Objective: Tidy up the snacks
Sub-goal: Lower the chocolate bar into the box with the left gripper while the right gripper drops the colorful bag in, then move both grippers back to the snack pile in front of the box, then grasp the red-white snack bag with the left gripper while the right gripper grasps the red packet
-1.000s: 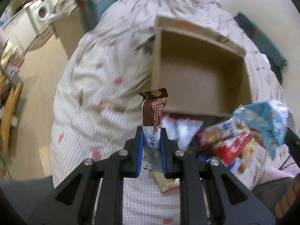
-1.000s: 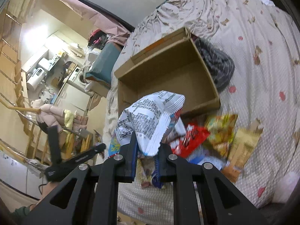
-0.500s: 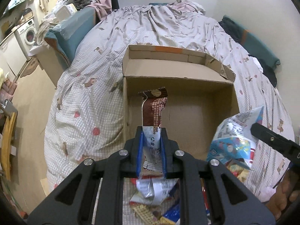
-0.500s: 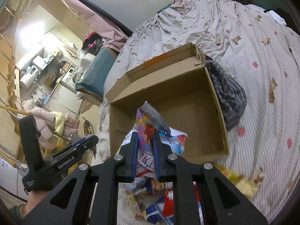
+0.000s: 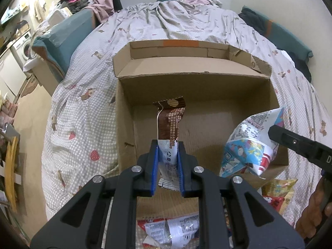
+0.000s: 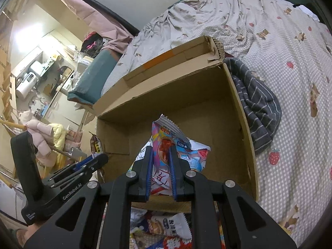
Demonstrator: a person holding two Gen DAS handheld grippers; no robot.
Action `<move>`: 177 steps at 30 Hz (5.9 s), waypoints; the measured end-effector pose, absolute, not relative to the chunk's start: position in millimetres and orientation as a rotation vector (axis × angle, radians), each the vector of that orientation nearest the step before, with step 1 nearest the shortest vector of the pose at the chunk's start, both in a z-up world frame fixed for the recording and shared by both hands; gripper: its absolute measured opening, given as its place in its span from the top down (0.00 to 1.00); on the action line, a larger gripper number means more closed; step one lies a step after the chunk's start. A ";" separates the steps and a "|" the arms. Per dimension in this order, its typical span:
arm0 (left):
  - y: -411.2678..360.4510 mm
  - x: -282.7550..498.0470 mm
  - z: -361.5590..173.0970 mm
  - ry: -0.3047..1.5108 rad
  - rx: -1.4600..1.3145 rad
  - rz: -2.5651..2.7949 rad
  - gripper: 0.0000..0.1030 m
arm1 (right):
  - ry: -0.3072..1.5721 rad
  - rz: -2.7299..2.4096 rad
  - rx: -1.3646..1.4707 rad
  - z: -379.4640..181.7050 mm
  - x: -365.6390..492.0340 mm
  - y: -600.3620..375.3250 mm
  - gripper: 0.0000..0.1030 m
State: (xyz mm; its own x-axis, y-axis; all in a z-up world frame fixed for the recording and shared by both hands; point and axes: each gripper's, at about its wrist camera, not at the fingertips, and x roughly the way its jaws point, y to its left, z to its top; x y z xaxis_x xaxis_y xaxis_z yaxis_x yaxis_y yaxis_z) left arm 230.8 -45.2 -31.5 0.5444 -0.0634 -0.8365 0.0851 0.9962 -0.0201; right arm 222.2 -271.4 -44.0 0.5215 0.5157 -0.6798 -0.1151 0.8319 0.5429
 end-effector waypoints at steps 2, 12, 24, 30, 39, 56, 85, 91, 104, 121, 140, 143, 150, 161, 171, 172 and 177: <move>-47.8 231.2 -34.3 0.989 0.037 -0.090 0.87 | 0.958 0.391 0.448 -48.4 224.2 -268.0 0.85; -45.7 231.2 -42.2 1.003 0.032 -0.104 0.86 | 0.982 0.408 0.448 -54.7 226.3 -259.1 0.83; -46.5 221.4 -31.2 0.972 -0.001 -0.122 0.25 | 0.931 0.368 0.510 -45.6 223.5 -276.4 0.21; -43.8 220.1 -28.7 0.958 -0.002 -0.117 0.25 | 0.954 0.374 0.501 -46.4 224.2 -273.4 0.21; -30.3 211.7 -20.8 0.936 -0.040 -0.083 0.25 | 0.941 0.356 0.463 -35.1 217.2 -271.4 0.21; -9.9 155.4 11.8 0.854 -0.054 -0.080 0.25 | 0.888 0.356 0.359 -0.8 153.8 -270.4 0.21; 41.0 114.2 -37.5 1.071 -0.226 0.060 0.25 | 1.063 0.246 0.485 -45.3 84.7 -304.0 0.21; 21.7 124.6 -66.6 1.161 -0.235 0.002 0.25 | 1.087 0.230 0.507 -50.6 87.6 -306.1 0.21; -21.7 145.3 -113.7 1.246 -0.206 -0.135 0.52 | 1.108 0.192 0.574 -60.4 91.4 -326.3 0.21; 4.8 108.0 -69.6 1.240 -0.252 -0.132 0.73 | 1.165 0.236 0.655 -77.4 99.3 -321.6 0.21; 8.3 95.9 -51.6 1.131 -0.216 -0.112 0.73 | 1.303 0.247 0.632 -117.6 132.3 -280.9 0.71; 5.7 95.2 -53.3 1.132 -0.214 -0.111 0.72 | 1.281 0.280 0.621 -109.7 130.8 -279.2 0.78; 9.6 95.5 -56.7 1.126 -0.215 -0.085 0.72 | 1.209 0.354 0.620 -88.3 117.4 -283.1 0.81; 13.1 88.3 -45.6 1.079 -0.199 -0.072 0.73 | 0.964 0.472 0.620 -30.3 91.6 -296.0 0.84; 15.0 94.2 -12.3 1.014 -0.195 -0.086 0.72 | 0.862 0.448 0.608 0.1 97.7 -309.6 0.87; 15.0 98.0 -7.7 1.006 -0.196 -0.087 0.72 | 0.854 0.443 0.605 2.6 99.7 -311.4 0.88; 11.1 119.4 2.9 0.999 -0.184 -0.103 0.72 | 0.808 0.407 0.586 21.0 120.1 -320.2 0.90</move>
